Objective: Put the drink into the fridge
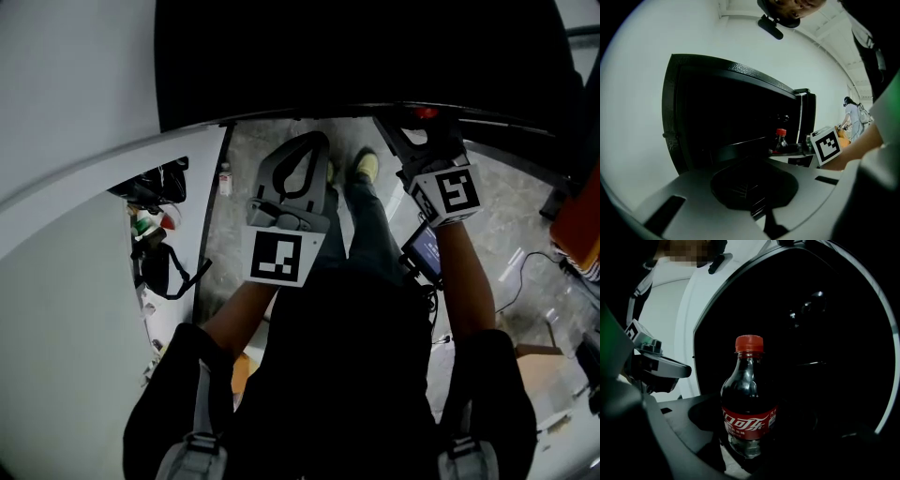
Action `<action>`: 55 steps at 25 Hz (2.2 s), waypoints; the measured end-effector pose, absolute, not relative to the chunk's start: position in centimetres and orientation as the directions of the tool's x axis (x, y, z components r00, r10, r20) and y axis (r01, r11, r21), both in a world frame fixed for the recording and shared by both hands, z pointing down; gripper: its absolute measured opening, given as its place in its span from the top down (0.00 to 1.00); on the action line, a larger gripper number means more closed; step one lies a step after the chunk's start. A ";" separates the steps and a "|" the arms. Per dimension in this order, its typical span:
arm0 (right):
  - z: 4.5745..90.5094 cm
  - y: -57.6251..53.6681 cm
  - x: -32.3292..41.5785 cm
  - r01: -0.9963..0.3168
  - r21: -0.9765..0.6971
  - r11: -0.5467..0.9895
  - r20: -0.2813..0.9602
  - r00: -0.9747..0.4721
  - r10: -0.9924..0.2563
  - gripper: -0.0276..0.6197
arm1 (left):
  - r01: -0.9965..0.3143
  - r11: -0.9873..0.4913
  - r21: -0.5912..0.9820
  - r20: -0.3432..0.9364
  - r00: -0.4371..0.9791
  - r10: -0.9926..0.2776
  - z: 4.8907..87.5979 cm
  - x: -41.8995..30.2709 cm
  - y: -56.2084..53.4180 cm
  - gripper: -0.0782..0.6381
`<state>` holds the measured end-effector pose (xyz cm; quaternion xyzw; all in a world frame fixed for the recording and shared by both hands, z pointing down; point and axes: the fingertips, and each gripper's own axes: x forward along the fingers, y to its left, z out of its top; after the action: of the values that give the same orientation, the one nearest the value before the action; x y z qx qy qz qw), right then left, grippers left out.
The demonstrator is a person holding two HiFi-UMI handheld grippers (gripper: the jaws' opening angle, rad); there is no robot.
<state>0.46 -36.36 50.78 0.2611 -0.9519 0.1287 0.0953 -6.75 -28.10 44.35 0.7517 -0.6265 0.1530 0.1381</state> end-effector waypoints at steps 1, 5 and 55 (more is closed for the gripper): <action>51.5 -36.7 0.3 -0.528 -0.197 0.826 0.260 -0.840 -0.475 0.48 | -0.985 -0.174 0.020 0.405 0.167 -0.899 44.7 -6.6 -28.1 0.87; 52.9 -38.1 -0.4 -0.556 -0.196 0.808 0.279 -0.821 -0.498 0.48 | -0.987 -0.156 0.037 0.424 0.157 -0.892 45.9 -6.1 -27.8 0.87; 57.4 -43.0 -0.3 -0.685 -0.096 0.722 0.286 -0.714 -0.639 0.46 | -0.998 -0.004 -0.057 0.465 -0.023 -0.885 55.4 -7.9 -35.4 0.87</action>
<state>-0.28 -42.97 57.39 0.3597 -0.9205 0.0978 0.1174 -7.95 -35.39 55.36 0.6827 -0.6896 0.1895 0.1499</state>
